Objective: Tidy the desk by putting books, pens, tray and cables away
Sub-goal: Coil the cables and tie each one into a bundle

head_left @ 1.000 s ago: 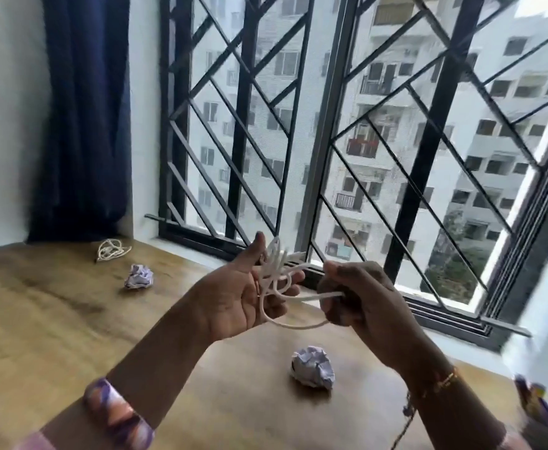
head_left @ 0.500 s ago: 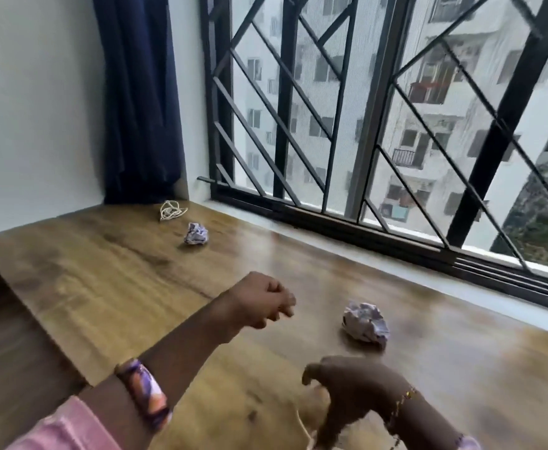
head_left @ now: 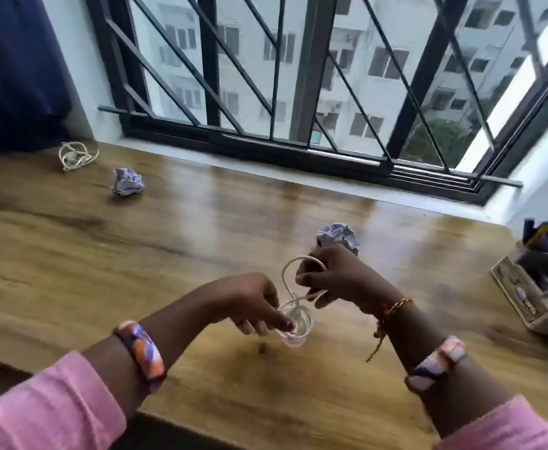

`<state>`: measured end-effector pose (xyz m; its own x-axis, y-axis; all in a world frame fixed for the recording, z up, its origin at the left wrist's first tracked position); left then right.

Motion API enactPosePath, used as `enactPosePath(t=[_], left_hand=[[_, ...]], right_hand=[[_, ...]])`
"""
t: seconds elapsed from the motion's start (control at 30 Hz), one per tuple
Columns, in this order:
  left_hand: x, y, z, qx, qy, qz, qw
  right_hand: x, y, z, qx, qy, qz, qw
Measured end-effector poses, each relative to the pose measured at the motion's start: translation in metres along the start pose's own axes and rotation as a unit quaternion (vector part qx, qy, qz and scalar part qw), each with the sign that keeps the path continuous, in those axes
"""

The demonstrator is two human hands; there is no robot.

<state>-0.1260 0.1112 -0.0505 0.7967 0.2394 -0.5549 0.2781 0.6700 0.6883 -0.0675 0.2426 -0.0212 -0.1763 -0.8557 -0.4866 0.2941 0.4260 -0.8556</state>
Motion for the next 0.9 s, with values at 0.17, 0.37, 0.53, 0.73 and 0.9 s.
enactPosePath(t=[0.17, 0.37, 0.53, 0.73, 0.9], left_hand=[[-0.019, -0.01, -0.008, 0.07, 0.099, 0.175, 0.977], [-0.081, 0.003, 0.027, 0.218, 0.29, 0.161, 0.918], [-0.131, 0.013, 0.081, 0.289, 0.377, 0.185, 0.86], [-0.178, -0.01, 0.141, 0.265, 0.411, 0.322, 0.811], [-0.229, -0.067, 0.211, 0.176, 0.694, 0.114, 0.688]], right_hand=[[0.005, -0.018, 0.007, -0.015, 0.092, -0.148, 0.985], [-0.001, -0.062, 0.02, -0.112, 0.049, -0.26, 0.958], [0.017, -0.105, 0.015, -0.167, 0.042, -0.152, 0.973], [0.051, -0.157, -0.001, -0.208, -0.024, -0.279, 0.937], [0.049, -0.178, -0.01, -0.245, 0.114, -0.205, 0.941]])
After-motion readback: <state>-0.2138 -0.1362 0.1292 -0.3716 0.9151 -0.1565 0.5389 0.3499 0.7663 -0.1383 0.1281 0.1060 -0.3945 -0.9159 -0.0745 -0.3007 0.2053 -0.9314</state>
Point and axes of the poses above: each hand's wrist, its own z-axis away from the middle knuckle, its own x-axis out of the palm, y = z × x, the point moved 4 cm from there along -z, towards the middle knuckle, and after that the axes turned 6 degrees about y, right-handed, at the moved point
